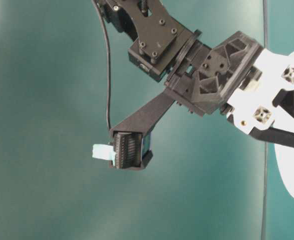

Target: Scoop the yellow hexagonal prism block from the bowl with a spoon using the right arm.

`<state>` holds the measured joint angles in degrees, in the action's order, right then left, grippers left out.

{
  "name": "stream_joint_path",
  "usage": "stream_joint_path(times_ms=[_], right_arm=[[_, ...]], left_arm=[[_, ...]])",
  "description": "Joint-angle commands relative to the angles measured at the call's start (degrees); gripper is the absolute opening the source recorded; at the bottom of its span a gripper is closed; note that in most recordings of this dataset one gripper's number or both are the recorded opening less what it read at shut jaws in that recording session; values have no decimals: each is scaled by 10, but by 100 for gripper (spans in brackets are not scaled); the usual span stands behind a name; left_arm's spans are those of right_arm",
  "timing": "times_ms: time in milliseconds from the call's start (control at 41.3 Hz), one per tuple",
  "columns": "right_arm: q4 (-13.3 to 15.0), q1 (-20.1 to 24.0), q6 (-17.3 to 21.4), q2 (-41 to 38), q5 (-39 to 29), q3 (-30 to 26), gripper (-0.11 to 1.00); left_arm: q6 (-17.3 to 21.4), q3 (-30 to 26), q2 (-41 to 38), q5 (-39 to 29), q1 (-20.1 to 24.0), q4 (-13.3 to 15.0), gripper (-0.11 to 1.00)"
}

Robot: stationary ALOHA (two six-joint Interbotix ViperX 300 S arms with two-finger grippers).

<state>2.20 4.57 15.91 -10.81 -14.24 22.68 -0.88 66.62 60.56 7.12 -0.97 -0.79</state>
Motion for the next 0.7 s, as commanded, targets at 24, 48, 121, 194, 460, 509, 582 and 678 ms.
stream_joint_path(times_ms=[24,48,121,194,460,509,582,678], right_arm=[[2,4,-1,11,5,-14,15],[2,5,0,11,5,-14,14],[2,9,2,11,5,-14,14],[1,13,3,11,5,-14,14],[-1,21,4,11,4,-14,13],[-1,21,4,11,0,-13,13],[-1,21,4,11,-2,-13,13],[-1,21,4,11,-7,-12,13]], left_arm=[[-1,-17,-3,4,-2,-2,6],[-1,-17,-3,4,-1,-2,6],[-1,-17,-3,4,-1,-2,6],[-1,-17,-3,4,-1,-2,6],[-1,-17,-3,4,-1,-2,6],[-1,-17,-3,4,-1,-2,6],[-1,-17,-3,4,-2,-2,6],[-1,-17,-3,4,-1,-2,6]])
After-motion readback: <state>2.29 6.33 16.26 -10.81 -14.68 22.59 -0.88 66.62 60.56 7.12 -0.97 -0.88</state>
